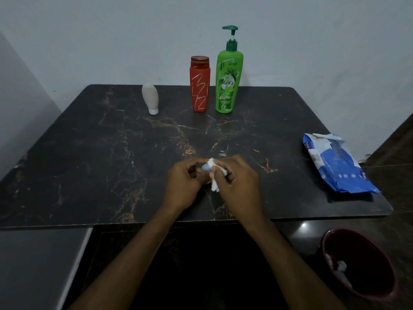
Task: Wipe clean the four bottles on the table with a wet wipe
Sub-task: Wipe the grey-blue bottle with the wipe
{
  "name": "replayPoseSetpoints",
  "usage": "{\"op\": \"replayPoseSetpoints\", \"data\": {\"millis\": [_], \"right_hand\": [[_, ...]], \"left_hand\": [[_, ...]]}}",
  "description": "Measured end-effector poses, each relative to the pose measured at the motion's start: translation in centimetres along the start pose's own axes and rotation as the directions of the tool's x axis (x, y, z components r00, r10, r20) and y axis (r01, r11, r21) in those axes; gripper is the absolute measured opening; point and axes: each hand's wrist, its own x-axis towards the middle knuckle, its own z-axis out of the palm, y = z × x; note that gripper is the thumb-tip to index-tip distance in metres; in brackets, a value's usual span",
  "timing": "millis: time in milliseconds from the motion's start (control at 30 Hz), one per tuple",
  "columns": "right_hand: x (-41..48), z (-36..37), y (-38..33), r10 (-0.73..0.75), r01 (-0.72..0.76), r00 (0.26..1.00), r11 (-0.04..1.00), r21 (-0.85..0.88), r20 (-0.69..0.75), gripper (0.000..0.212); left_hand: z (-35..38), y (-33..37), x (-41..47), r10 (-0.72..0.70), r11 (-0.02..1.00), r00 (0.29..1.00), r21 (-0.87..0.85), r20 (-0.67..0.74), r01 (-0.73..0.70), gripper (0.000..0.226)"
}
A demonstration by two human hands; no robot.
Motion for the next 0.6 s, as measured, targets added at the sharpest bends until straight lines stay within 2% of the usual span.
{"op": "replayPoseSetpoints", "data": {"millis": [100, 167, 200, 433, 600], "right_hand": [[0.8, -1.9, 2.4, 0.15, -0.152, 0.987, 0.988, -0.03, -0.055, 0.012], [1.1, -2.8, 3.8, 0.287, -0.287, 0.957, 0.958, -0.004, -0.048, 0.01], [1.1, -2.8, 4.0, 0.306, -0.306, 0.951, 0.952, 0.002, -0.046, 0.01], [0.2, -1.2, 1.3, 0.056, -0.056, 0.998, 0.998, -0.004, -0.023, 0.013], [0.2, -2.2, 2.9, 0.1, -0.1, 0.995, 0.995, -0.013, 0.003, 0.011]], "left_hand": [[0.0, 0.0, -0.1, -0.036, 0.999, 0.999, -0.039, 0.009, 0.036, 0.033], [0.1, 0.1, -0.2, -0.038, 0.999, 0.999, -0.03, 0.018, 0.038, 0.035], [0.2, 0.1, -0.2, -0.032, 0.999, 0.999, -0.018, 0.02, 0.032, 0.036], [-0.2, -0.2, 0.0, 0.03, 0.999, 1.0, 0.023, 0.004, -0.03, 0.036], [-0.2, 0.0, 0.0, 0.004, 1.0, 0.998, -0.018, 0.056, -0.003, 0.038]]}}
